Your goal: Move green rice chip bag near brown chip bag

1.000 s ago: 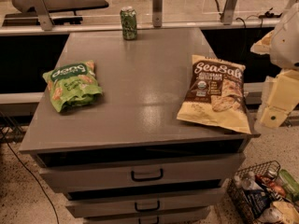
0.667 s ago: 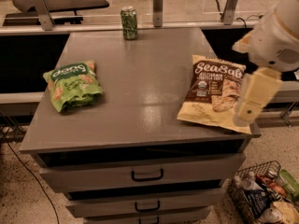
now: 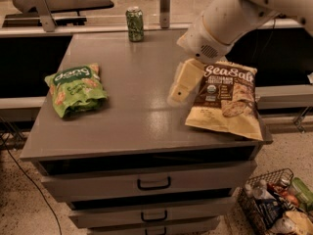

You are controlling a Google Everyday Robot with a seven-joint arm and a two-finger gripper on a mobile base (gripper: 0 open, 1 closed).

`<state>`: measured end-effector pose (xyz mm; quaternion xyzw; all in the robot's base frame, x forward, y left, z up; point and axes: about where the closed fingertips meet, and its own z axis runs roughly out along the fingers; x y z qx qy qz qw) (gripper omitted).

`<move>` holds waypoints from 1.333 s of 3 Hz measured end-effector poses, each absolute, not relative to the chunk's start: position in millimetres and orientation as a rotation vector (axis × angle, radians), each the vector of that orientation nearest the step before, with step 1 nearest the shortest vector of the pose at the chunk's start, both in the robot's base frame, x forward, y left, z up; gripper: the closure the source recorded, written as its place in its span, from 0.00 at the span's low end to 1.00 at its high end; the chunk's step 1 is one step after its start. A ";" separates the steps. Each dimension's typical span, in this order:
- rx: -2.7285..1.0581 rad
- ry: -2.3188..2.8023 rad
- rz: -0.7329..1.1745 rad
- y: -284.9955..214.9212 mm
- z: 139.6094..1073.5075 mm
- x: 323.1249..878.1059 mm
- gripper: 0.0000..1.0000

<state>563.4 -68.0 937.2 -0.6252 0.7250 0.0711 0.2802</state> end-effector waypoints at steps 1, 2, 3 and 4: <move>-1.658 1.921 0.225 -54.2 931.7 576.8 0.00; -1.658 1.921 0.225 -54.2 931.8 576.8 0.00; -1.636 1.883 0.311 -16.9 911.4 587.0 0.00; -1.616 1.850 0.432 41.6 879.2 606.2 0.00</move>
Offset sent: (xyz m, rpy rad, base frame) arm 0.0134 0.0137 -0.0055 0.0370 -0.0028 0.0066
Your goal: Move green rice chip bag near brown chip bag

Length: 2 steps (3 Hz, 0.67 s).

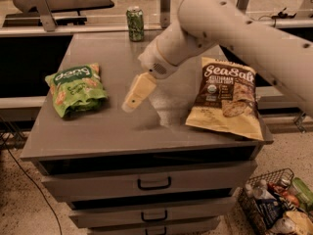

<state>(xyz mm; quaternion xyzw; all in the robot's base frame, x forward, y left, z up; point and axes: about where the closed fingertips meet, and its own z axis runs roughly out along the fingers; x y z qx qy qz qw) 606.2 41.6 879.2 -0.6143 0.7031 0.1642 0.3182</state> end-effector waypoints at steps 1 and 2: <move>-1.592 1.841 0.501 85.8 856.8 619.8 0.00; -1.555 1.860 0.552 117.9 842.2 629.0 0.00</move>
Offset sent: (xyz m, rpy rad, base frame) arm 0.0362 0.1131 -0.0525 0.1258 0.1058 -0.0414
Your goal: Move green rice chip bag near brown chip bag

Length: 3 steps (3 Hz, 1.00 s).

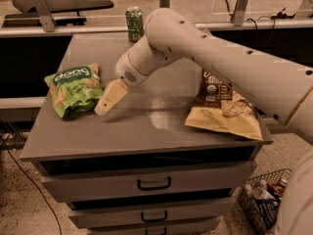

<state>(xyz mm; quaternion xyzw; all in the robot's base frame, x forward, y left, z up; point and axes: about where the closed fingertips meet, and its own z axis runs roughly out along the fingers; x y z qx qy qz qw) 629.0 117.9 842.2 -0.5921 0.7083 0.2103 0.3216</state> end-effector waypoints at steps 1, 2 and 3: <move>-1.522 1.866 0.604 143.6 842.0 632.7 0.00; -1.506 1.847 0.664 165.2 850.7 630.2 0.00; -1.476 1.849 0.686 182.1 848.7 626.1 0.17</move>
Offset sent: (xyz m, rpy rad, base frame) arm -0.0005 0.0693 0.0229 0.1362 0.0683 0.0164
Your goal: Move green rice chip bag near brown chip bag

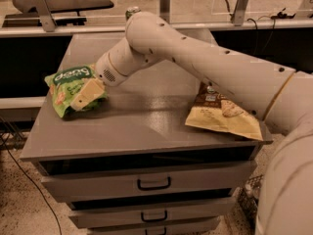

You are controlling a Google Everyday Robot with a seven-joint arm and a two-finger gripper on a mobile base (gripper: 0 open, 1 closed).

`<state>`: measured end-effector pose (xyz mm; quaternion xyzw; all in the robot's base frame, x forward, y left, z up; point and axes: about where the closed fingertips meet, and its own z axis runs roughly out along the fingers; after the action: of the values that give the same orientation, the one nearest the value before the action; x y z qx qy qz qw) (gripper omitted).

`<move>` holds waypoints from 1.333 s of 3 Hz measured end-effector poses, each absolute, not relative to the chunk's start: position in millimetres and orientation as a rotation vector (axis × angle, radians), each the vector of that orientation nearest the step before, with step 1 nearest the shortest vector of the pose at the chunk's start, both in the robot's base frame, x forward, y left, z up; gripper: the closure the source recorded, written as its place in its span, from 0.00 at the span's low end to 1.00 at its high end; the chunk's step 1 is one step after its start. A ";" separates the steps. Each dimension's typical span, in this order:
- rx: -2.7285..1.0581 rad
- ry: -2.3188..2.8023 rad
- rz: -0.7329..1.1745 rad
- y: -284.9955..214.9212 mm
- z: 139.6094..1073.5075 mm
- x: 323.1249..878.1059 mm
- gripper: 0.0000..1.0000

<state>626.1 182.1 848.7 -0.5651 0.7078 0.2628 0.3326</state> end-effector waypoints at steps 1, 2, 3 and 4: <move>-1.443 1.858 0.660 195.3 842.4 624.4 0.41; -1.415 1.861 0.595 197.6 843.2 625.1 0.64; -1.406 1.856 0.479 187.6 856.0 628.6 0.87; -1.437 1.813 0.346 175.4 881.5 633.2 1.00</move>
Offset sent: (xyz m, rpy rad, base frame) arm 0.0021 0.0134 -0.0012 -0.0340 -0.1105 -0.1320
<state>633.2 175.4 881.5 -0.5656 0.7136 0.1362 0.3903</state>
